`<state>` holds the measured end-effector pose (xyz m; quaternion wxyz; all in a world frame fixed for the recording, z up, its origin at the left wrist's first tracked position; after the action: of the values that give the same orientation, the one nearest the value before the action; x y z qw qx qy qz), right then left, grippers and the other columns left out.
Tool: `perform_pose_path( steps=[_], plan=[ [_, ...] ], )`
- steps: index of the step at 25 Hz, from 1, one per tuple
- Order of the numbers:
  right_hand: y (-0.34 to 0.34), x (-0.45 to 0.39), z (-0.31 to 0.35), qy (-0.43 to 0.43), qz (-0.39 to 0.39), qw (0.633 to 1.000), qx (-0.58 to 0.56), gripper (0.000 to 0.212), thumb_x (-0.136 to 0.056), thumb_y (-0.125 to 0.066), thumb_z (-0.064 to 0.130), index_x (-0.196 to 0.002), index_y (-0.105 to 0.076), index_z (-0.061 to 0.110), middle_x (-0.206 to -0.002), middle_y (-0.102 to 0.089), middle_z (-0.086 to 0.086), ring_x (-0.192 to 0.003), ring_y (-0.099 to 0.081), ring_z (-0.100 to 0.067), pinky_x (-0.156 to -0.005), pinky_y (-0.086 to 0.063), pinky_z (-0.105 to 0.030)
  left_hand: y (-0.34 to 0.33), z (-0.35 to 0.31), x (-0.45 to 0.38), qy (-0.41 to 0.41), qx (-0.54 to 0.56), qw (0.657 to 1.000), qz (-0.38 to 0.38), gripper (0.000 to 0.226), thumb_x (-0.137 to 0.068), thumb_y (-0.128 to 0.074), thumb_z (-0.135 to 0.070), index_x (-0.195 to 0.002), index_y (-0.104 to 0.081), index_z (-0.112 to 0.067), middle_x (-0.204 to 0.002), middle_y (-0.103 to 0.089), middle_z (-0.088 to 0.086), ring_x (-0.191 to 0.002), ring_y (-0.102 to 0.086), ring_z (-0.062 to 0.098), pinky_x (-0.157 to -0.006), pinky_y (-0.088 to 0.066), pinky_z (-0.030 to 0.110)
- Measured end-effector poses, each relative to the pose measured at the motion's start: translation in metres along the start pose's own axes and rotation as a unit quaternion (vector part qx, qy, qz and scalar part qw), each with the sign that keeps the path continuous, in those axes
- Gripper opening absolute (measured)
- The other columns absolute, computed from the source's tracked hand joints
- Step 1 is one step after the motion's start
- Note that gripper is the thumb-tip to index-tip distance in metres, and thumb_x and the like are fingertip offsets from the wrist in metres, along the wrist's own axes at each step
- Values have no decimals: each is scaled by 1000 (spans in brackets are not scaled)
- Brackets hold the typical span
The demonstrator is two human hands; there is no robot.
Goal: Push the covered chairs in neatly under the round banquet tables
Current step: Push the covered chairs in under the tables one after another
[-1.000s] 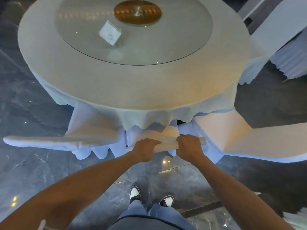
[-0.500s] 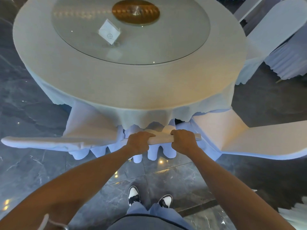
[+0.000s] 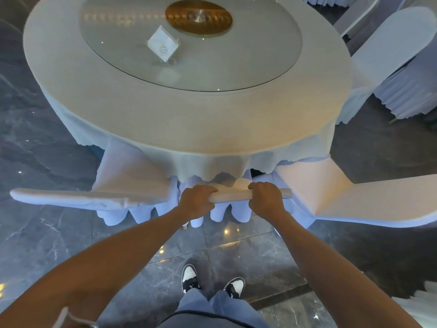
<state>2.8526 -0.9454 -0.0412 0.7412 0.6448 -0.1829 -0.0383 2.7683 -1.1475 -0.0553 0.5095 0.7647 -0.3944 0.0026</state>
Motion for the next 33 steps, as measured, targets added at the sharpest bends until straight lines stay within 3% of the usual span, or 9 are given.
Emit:
perform_pose_path(
  steps=[3, 6, 9, 13, 17, 22, 25, 30, 33],
  plan=[
    [5, 1, 24, 92, -51, 994, 10, 29, -67, -64, 8, -96, -69, 14, -77, -68, -8, -70, -62, -31, -65, -39, -31, 16, 29, 17, 10, -39, 999, -25, 38, -85, -63, -49, -123, -62, -42, -107, -68, -6, -100, -61, 19, -73, -42, 28],
    [3, 1, 67, 165, -51, 983, 57, 26, -64, -63, 10, -89, -67, 14, -73, -66, -7, -67, -61, -31, -67, -34, -30, 31, 53, 33, 22, -25, 998, -54, 44, -85, -61, -58, -125, -61, -40, -117, -66, -5, -105, -60, 19, -84, -44, 30],
    [-3, -2, 94, 155, 4, 983, 99, 29, -74, -57, 15, -102, -62, 15, -88, -68, -5, -80, -61, -29, -77, -41, -33, 53, 90, 44, 49, -84, 992, -75, 52, -84, -63, -57, -130, -56, -35, -130, -61, -6, -117, -57, 19, -97, -39, 33],
    [-5, -2, 109, 121, 8, 980, 155, 34, -82, -57, 19, -115, -56, 14, -103, -66, -5, -95, -60, -28, -87, -39, -35, 74, 165, 64, 160, -231, 960, 7, 74, -78, -65, -58, -143, -39, -34, -141, -50, -6, -130, -45, 19, -109, -23, 41],
    [-9, -2, 118, 118, -7, 980, 159, 37, -74, -70, 21, -108, -60, 10, -91, -67, -9, -86, -62, -31, -82, -43, -37, 69, 192, 71, 168, -287, 943, 5, 56, -82, -61, -48, -134, -48, -32, -129, -57, -6, -121, -50, 19, -108, -25, 41],
    [2, -1, 103, 167, 23, 984, 55, 30, -83, -59, 36, -105, -63, 16, -92, -69, -4, -81, -62, -25, -70, -45, -32, 57, 129, 38, 114, -100, 988, 13, 50, -89, -54, -46, -135, -49, -29, -139, -54, -4, -124, -52, 21, -101, -38, 36],
    [21, 1, 65, 143, 51, 988, -8, 31, -85, -61, 46, -106, -65, 23, -91, -66, 3, -82, -61, -20, -64, -39, -28, 55, 66, 8, 48, -31, 998, 0, 45, -90, -55, -47, -131, -53, -30, -134, -58, -4, -121, -54, 21, -97, -41, 36],
    [47, 17, -21, 67, 91, 990, -84, 19, -85, -62, 45, -80, -60, 27, -70, -62, 10, -64, -56, -11, -50, -33, -22, 40, -41, -32, -40, -12, 999, 19, 38, -90, -56, -43, -126, -61, -31, -122, -65, -8, -109, -60, 21, -87, -47, 33],
    [50, 23, -89, 16, 61, 996, -56, 22, -92, -54, 41, -92, -66, 23, -85, -69, 2, -74, -61, -18, -61, -49, -32, 14, -97, -61, -68, -25, 996, 49, 38, -90, -52, -45, -124, -61, -30, -126, -64, -4, -111, -59, 22, -90, -48, 36]
  ],
)
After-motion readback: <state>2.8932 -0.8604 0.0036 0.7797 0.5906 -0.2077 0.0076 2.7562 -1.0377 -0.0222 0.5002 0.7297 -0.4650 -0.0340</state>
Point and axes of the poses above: each hand's wrist, its own x-axis away from the middle knuckle, its own y-axis out of the back of the hand, z = x × y, the point moved 3 cm from there along -x, towards the middle knuckle
